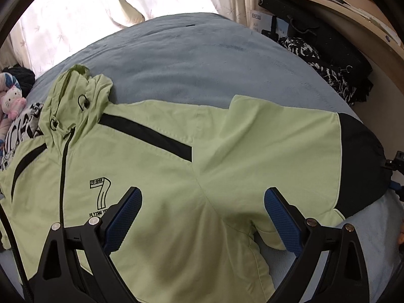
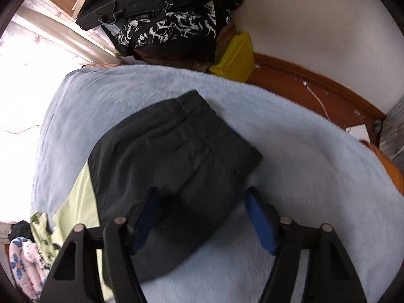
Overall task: Fold large clothes
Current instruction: 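Move the left tool to the black sleeve cuff and grasp it, then fold the gripped sleeve across the jacket front with the left tool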
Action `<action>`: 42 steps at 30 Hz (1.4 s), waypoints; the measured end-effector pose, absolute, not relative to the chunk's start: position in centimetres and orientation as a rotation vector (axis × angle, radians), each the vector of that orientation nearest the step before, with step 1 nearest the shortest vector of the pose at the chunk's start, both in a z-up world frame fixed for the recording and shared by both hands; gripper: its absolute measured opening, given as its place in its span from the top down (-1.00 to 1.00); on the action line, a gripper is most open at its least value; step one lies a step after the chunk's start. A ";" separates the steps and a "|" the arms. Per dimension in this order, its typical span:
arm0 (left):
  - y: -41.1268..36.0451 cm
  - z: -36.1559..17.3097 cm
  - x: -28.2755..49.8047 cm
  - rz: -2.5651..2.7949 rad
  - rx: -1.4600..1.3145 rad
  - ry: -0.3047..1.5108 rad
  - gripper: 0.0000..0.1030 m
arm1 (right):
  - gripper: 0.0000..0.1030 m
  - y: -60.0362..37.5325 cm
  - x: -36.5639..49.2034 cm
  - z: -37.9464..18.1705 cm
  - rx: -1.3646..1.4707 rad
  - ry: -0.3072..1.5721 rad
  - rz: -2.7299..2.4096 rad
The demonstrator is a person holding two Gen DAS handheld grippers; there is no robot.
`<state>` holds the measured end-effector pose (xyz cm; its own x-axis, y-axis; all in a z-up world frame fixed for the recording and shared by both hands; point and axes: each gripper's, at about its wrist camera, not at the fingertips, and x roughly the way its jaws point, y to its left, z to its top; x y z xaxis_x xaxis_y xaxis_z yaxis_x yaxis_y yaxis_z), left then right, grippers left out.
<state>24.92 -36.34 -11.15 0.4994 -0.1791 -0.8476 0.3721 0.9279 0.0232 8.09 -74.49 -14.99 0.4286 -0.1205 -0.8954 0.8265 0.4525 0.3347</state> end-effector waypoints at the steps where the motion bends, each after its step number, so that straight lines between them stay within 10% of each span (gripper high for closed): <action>1: -36.1 -11.3 25.1 -0.330 0.209 1.004 -0.89 | 0.28 -74.3 8.6 -14.9 0.876 0.946 -0.729; 3: -35.4 -11.3 25.3 -0.314 0.207 1.009 -0.89 | 0.88 -73.8 9.2 -14.1 0.836 0.935 -0.741; 13: -23.0 -8.7 25.4 -0.226 -0.053 1.007 -0.88 | 0.88 -53.0 15.2 -1.6 0.451 0.736 -0.196; 17: -18.3 -9.2 24.5 -0.234 -0.135 1.032 -0.88 | 0.71 -43.6 17.2 -3.8 0.349 0.848 -0.026; 20: -16.6 -10.2 24.1 -0.271 -0.116 1.052 -0.88 | 0.01 -39.0 17.5 -7.8 0.294 0.953 -0.012; 26: -16.7 -12.4 24.2 -0.409 -0.181 1.133 -0.85 | -0.01 -37.6 13.5 -13.4 0.426 1.016 -0.029; 33: -19.7 -17.0 26.1 -0.615 -0.424 1.312 -0.23 | -0.01 -39.0 9.8 -16.4 0.573 0.987 -0.089; 42: -25.1 -19.8 27.3 -0.624 -0.429 1.320 -0.33 | -0.02 -37.9 9.6 -17.2 0.506 0.956 -0.094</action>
<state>27.33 -25.05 -19.78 0.1245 -0.6418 -0.7567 0.1772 0.7647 -0.6195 9.55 -37.89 -17.25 0.5819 0.1426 -0.8007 0.2958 0.8800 0.3717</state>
